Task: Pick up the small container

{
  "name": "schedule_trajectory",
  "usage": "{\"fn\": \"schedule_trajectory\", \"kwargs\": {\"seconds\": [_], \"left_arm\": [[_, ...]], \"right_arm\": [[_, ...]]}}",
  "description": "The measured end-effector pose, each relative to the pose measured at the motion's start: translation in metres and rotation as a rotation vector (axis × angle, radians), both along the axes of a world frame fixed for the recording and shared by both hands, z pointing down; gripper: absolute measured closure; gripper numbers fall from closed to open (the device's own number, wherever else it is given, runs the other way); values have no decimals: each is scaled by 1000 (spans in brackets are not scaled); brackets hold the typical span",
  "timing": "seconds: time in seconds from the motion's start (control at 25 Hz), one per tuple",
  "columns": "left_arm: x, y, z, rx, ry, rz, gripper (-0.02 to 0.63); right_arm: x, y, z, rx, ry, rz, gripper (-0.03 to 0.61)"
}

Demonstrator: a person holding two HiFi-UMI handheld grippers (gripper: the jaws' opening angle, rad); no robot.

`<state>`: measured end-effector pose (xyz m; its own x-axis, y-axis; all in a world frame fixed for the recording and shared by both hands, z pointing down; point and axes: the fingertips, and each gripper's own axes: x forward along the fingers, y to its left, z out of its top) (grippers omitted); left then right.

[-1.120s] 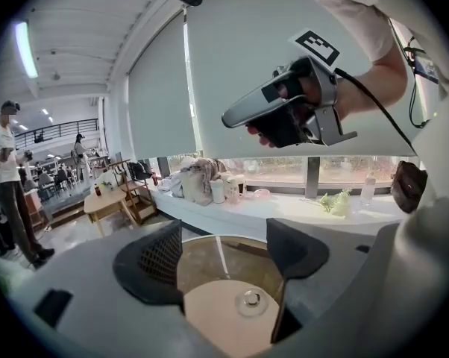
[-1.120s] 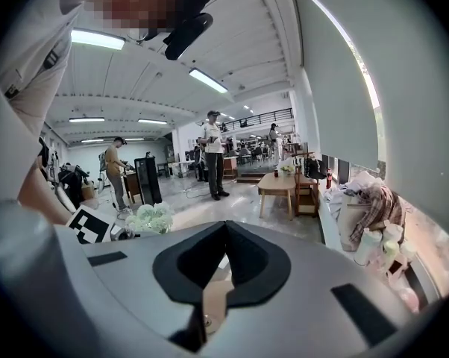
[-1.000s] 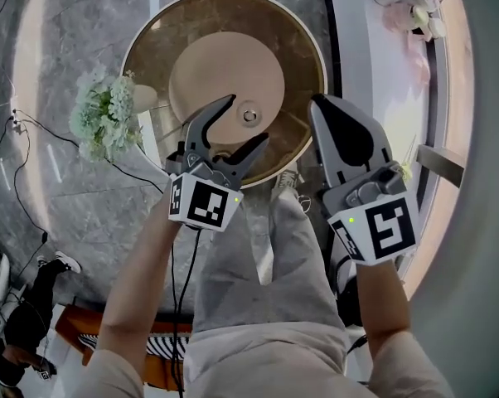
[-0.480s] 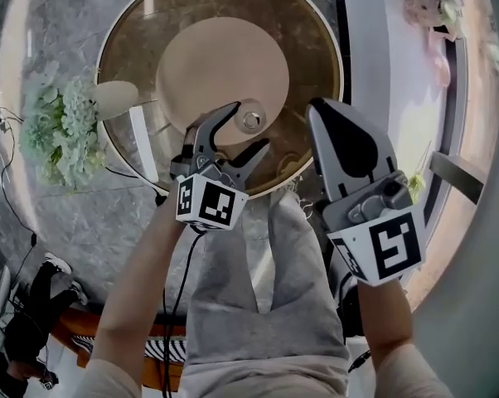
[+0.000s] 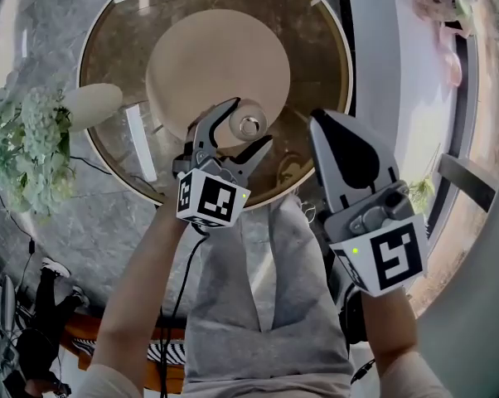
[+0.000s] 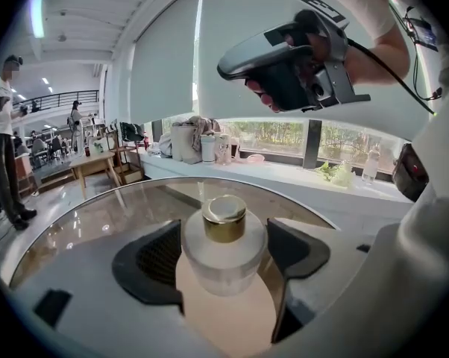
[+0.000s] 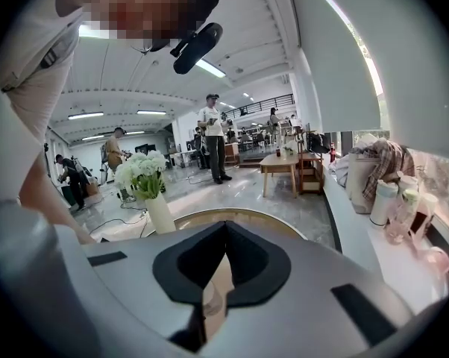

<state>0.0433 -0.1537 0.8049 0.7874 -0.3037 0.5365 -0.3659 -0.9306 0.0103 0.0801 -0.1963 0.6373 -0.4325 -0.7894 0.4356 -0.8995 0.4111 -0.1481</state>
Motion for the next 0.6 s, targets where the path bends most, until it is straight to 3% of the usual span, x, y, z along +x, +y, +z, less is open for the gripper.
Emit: {"fn": "schedule_trajectory", "kwargs": {"seconds": [0.6], "left_arm": [[24,-10,26,0,27,45,270]], "right_arm": [[3,-7,30,-21,-29,16,572]]}}
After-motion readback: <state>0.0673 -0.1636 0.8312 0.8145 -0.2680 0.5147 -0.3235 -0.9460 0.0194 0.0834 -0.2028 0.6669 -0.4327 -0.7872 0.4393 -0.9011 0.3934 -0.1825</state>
